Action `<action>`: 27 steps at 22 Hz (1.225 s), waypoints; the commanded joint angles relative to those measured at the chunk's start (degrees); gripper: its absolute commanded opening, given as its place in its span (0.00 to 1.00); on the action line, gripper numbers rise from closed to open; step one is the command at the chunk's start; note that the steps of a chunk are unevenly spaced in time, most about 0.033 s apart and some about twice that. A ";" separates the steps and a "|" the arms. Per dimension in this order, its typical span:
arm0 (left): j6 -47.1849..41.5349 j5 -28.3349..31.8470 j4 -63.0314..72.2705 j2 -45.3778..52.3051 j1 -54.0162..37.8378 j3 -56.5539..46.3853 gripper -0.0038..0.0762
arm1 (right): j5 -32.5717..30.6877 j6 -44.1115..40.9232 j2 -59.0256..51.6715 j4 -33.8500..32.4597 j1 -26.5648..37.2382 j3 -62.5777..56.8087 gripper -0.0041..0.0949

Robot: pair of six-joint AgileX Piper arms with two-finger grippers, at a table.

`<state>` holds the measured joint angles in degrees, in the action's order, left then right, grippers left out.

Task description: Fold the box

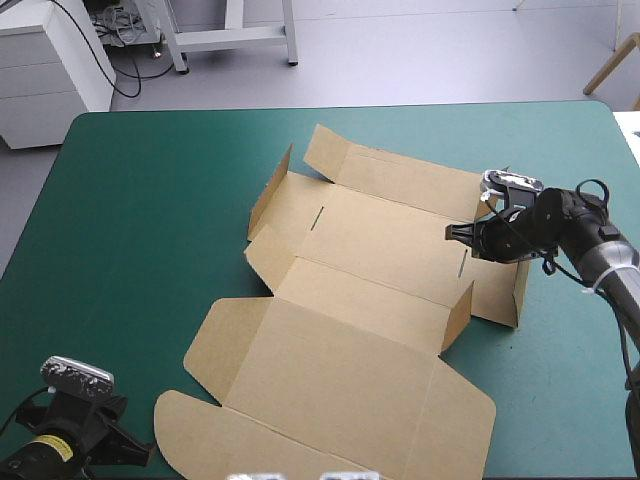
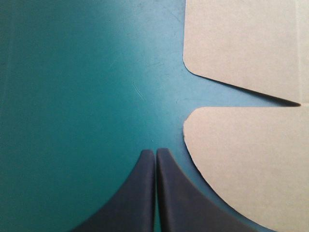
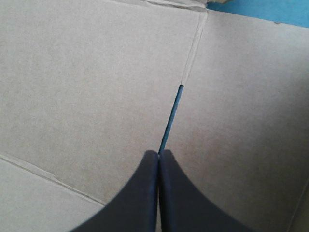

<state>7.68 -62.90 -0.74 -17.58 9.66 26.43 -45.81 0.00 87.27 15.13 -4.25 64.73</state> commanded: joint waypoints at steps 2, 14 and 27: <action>-0.34 3.09 0.27 -0.60 0.05 1.23 0.04 | 1.74 1.22 -1.98 0.30 -0.01 1.64 0.02; -0.34 3.09 0.27 -0.60 0.05 1.23 0.04 | 1.74 1.22 -1.98 0.30 -0.01 1.64 0.02; -0.34 3.09 0.27 -0.60 0.05 1.23 0.04 | -5.41 1.35 -8.79 -2.72 -0.01 1.64 0.02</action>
<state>7.68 -62.90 -0.74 -17.58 9.66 26.43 -50.00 0.75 83.02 13.08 -4.25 64.73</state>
